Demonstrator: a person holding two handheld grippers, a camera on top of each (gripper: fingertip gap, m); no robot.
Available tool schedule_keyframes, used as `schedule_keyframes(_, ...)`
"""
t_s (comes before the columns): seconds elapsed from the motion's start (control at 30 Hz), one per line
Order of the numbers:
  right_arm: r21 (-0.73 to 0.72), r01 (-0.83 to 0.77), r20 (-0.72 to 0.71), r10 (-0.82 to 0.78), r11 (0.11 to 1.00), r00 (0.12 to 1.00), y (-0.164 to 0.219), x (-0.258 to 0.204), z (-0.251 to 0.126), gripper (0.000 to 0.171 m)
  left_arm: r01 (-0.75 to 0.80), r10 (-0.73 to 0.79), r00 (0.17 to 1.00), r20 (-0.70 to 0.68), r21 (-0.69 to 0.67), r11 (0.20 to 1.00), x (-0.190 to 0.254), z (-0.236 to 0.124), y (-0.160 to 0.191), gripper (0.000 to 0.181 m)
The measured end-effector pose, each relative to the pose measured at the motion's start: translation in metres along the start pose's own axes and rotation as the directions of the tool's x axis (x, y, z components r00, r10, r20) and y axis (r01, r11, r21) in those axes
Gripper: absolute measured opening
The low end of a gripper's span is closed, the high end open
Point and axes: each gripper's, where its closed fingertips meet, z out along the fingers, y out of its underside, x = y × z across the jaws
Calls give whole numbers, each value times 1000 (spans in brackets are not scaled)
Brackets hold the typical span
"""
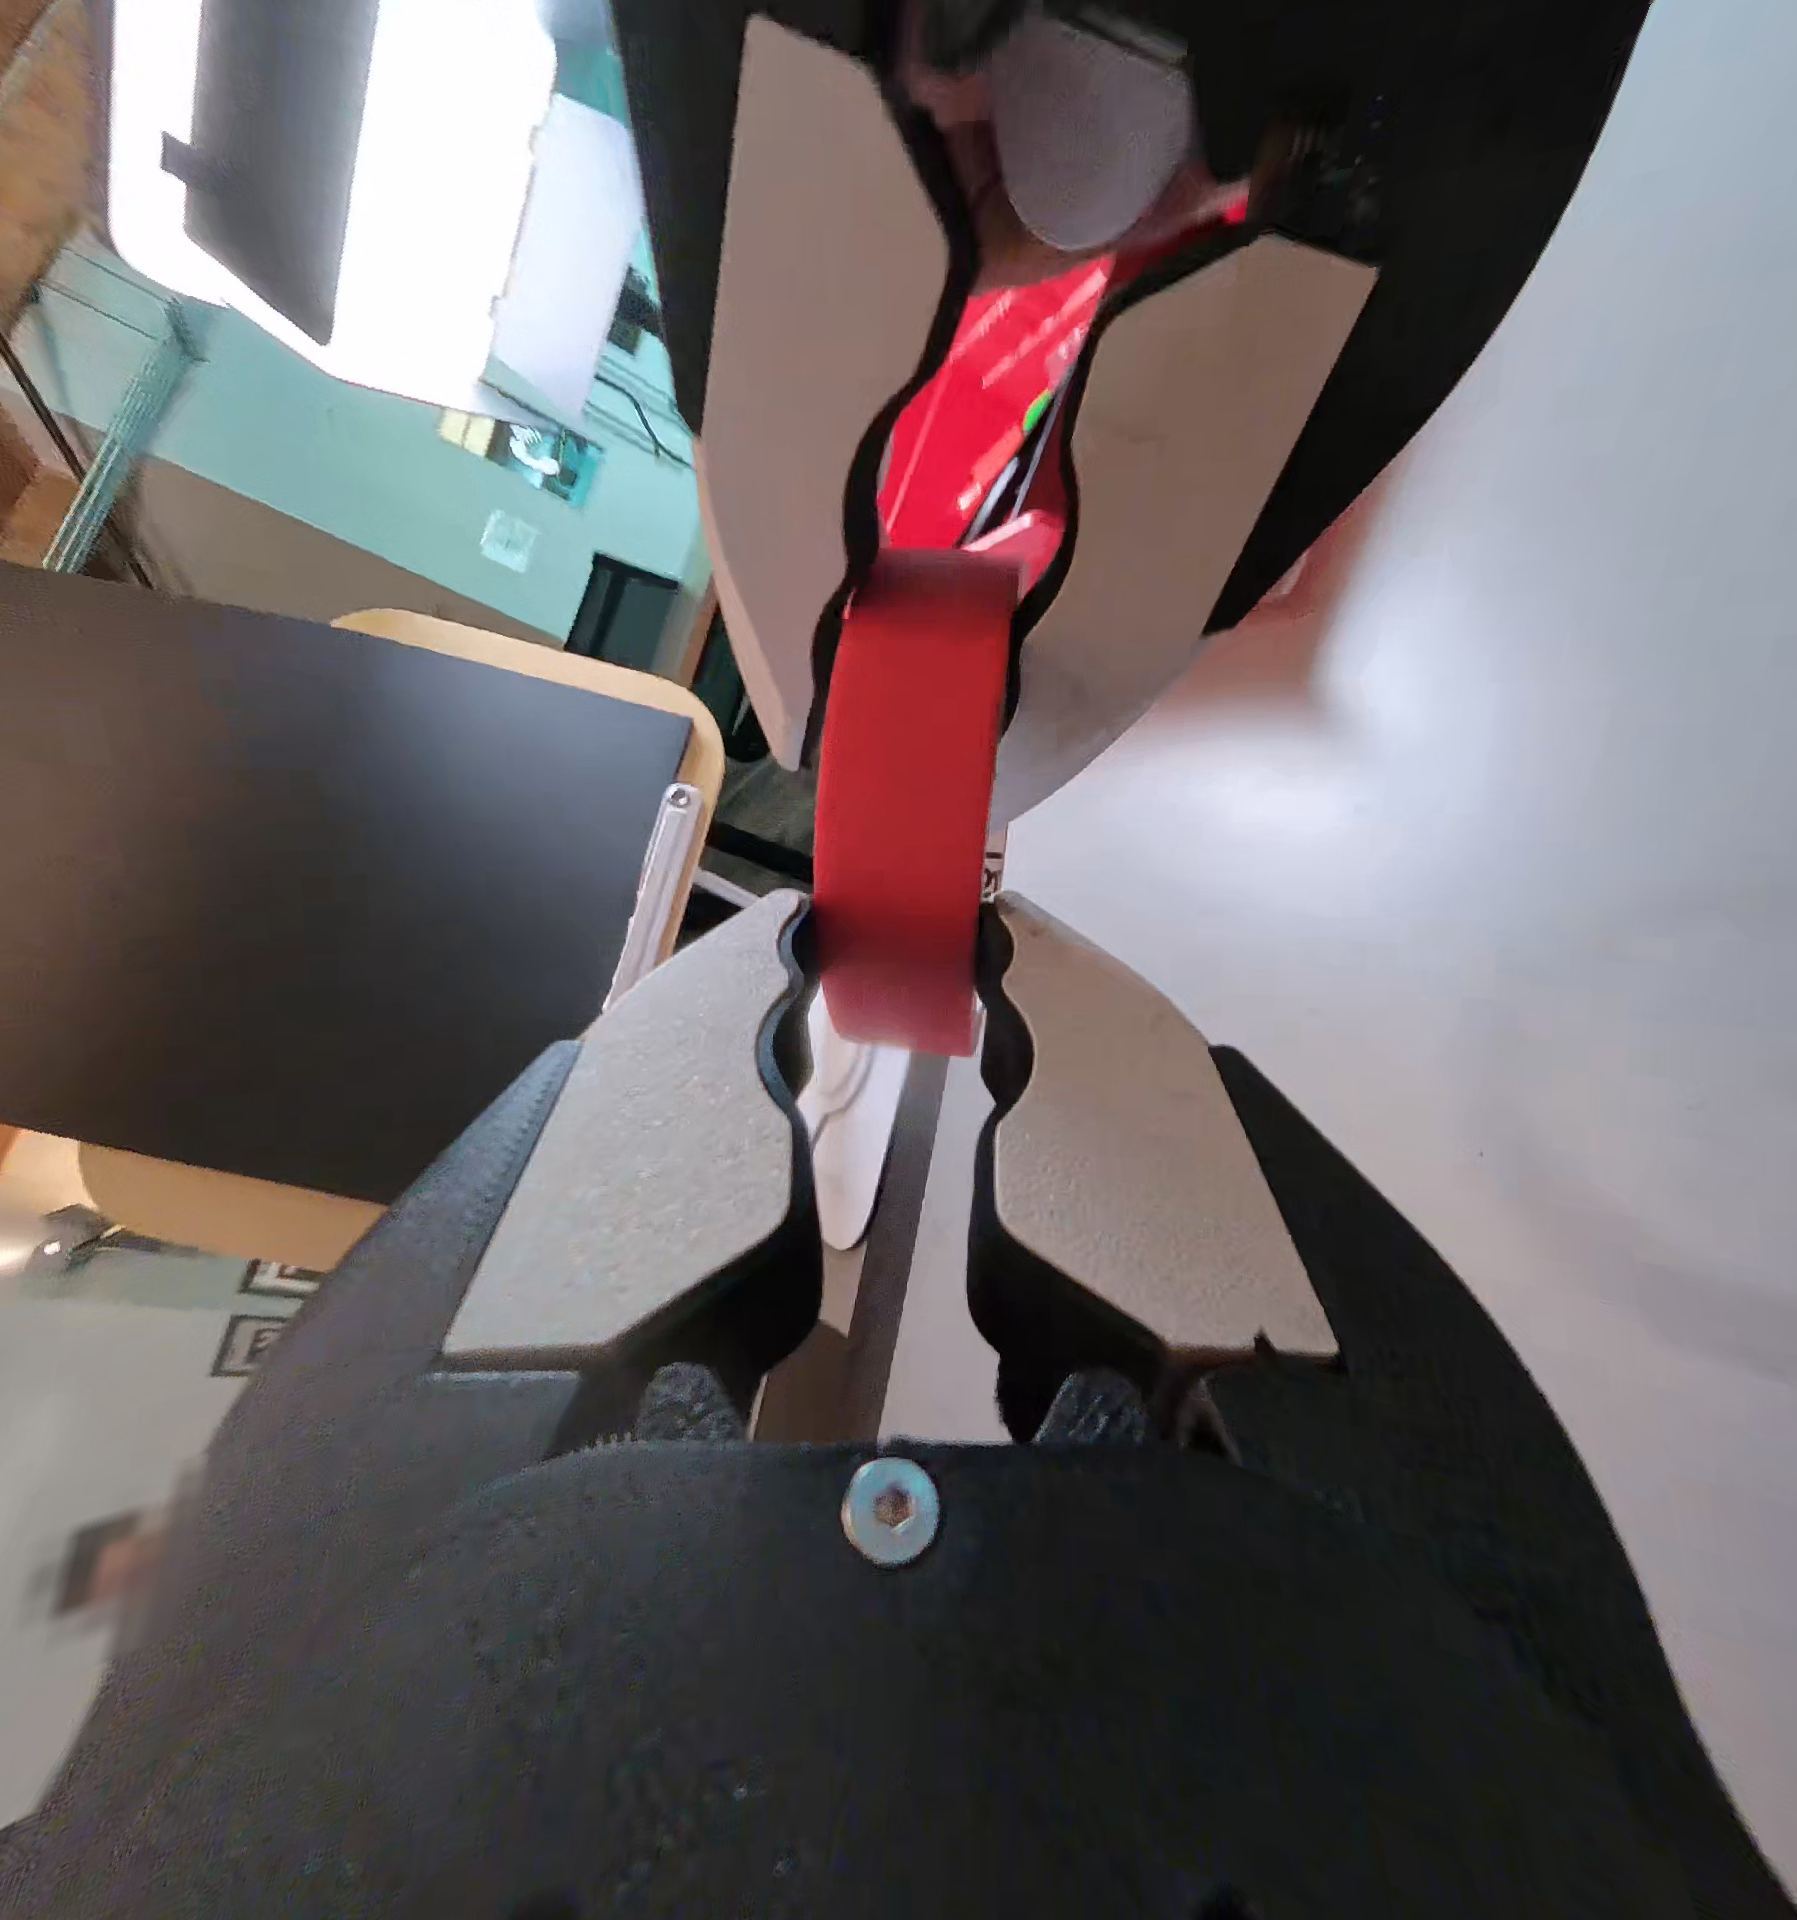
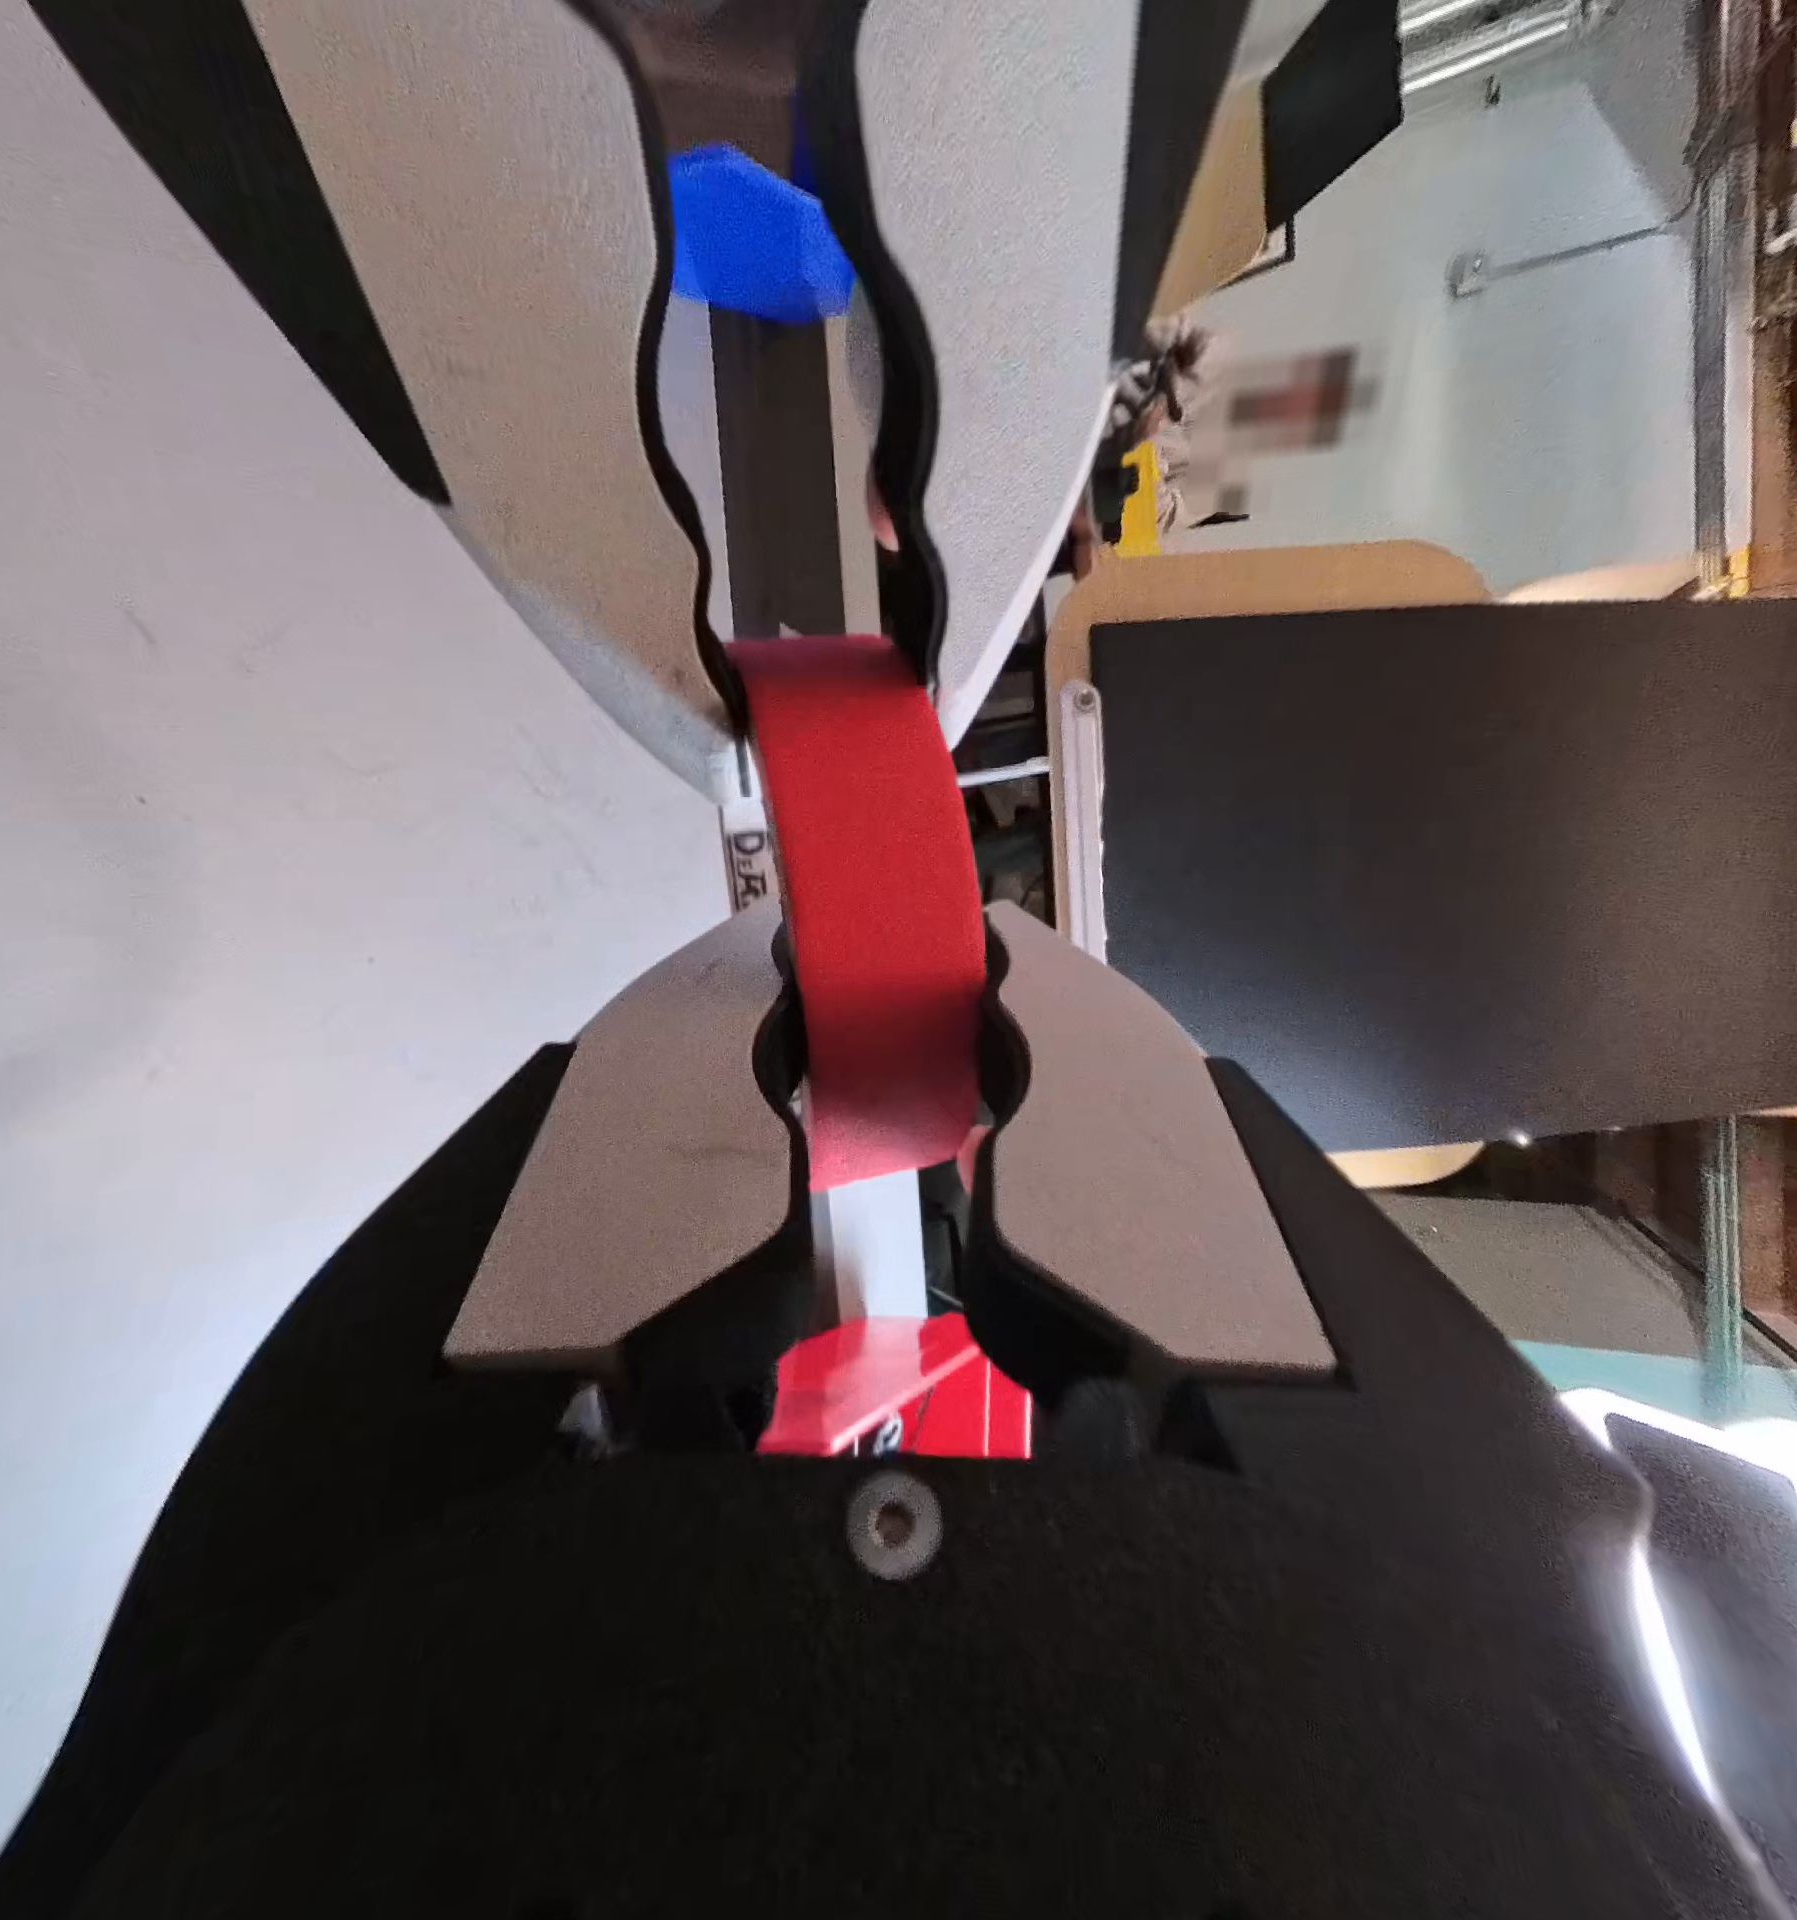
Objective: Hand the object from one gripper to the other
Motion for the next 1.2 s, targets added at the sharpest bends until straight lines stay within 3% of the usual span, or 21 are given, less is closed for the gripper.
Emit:
schedule_keyframes(0.07,119,-78,1,79,990,997,-12,7,-10,30,16,-18,999,38,47,999,-11,-7,-3,29)
schedule_keyframes(0.17,269,-265,80,252,926,964,-13,25,-31,56,-9,-9,993,121,143,990,-32,-24,-14,29)
schedule_keyframes(0.23,319,-304,87,292,898,952,-4,33,-39,61,-24,-7,989,147,211,977,-38,-34,-26,29)
schedule_keyframes(0.3,334,-302,94,287,893,953,-1,32,-40,55,-62,28,989,142,241,969,-36,-38,-35,29)
schedule_keyframes(0.4,337,-207,21,213,918,977,-4,33,-42,30,-67,41,992,118,228,971,-32,-36,-33,29)
schedule_keyframes(0.53,190,-148,-30,156,971,987,10,37,-37,30,87,-97,993,66,150,985,-32,-26,-16,45)
schedule_keyframes(0.67,44,-59,-98,63,997,993,17,32,-20,29,43,-47,998,42,104,994,-19,-17,-26,51)
schedule_keyframes(0.7,33,-43,-89,45,999,995,11,26,-16,29,17,-21,999,45,74,997,-16,-14,-24,44)
schedule_keyframes(0.73,40,-37,-78,40,999,996,2,21,-13,29,-15,12,998,56,40,999,-15,-11,-19,30)
schedule_keyframes(0.87,170,-110,-54,120,979,991,-15,27,-25,32,-17,6,997,82,143,990,-24,-23,-27,30)
schedule_keyframes(1.0,293,-338,152,305,895,940,-5,33,-48,57,-7,-16,997,78,281,960,-34,-45,-47,30)
schedule_keyframes(1.07,342,-368,205,314,864,927,-7,29,-53,46,10,-35,997,64,345,939,-34,-52,-58,30)
schedule_keyframes(1.13,364,-331,135,303,871,943,-8,37,-54,28,52,-71,997,34,384,922,-35,-56,-63,29)
schedule_keyframes(1.2,383,-324,111,305,865,946,-12,45,-61,27,118,-137,990,33,348,930,-42,-53,-51,30)
